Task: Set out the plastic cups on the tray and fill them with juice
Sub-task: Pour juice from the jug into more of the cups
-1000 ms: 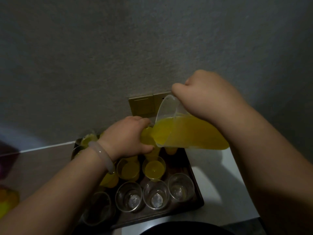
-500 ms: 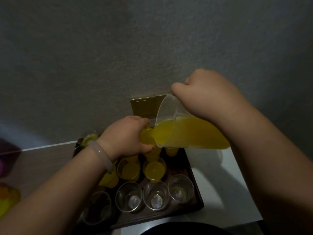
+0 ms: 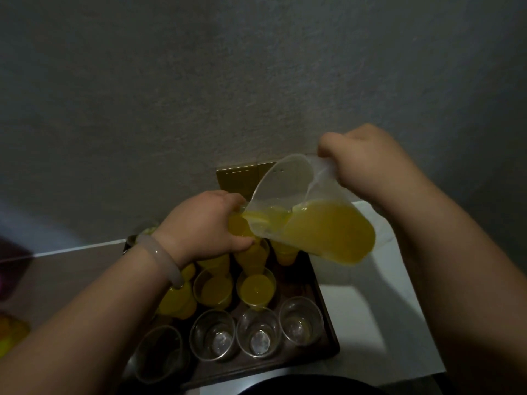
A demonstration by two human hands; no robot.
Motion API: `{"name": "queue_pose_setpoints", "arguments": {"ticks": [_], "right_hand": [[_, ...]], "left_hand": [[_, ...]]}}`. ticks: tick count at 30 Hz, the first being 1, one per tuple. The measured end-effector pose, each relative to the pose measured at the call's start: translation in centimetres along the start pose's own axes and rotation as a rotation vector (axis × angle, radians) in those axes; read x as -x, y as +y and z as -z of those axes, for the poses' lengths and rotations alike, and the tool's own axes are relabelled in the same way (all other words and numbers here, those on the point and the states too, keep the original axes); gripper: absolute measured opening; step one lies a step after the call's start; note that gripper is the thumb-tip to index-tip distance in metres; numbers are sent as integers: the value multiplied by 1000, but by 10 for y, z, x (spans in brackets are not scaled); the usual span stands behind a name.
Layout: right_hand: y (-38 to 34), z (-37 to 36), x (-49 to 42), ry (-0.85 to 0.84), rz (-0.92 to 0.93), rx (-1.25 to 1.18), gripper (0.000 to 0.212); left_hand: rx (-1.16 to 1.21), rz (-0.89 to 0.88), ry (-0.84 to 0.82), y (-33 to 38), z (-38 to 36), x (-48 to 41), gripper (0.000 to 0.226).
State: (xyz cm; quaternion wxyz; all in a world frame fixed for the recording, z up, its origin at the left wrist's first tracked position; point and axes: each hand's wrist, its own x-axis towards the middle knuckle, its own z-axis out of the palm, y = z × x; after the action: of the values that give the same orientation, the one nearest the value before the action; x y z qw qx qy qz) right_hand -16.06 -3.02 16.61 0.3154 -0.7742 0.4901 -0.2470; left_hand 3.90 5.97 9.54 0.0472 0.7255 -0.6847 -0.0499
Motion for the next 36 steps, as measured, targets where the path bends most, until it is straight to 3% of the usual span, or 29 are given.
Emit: {"name": "queue_pose_setpoints", "arguments": {"ticks": [8, 14, 23, 36], "right_hand": [[33, 6, 11, 71, -228, -464, 26], [58, 7, 17, 289, -273, -698, 33], [84, 2, 18, 467, -298, -767, 26], [106, -1, 19, 480, -280, -741, 29]], "left_hand": [[17, 25, -3, 1, 7, 0, 70], [10, -16, -5, 15, 10, -1, 73], [-23, -186, -68, 48, 7, -8, 73], [-101, -388, -253, 64, -13, -30, 78]]}}
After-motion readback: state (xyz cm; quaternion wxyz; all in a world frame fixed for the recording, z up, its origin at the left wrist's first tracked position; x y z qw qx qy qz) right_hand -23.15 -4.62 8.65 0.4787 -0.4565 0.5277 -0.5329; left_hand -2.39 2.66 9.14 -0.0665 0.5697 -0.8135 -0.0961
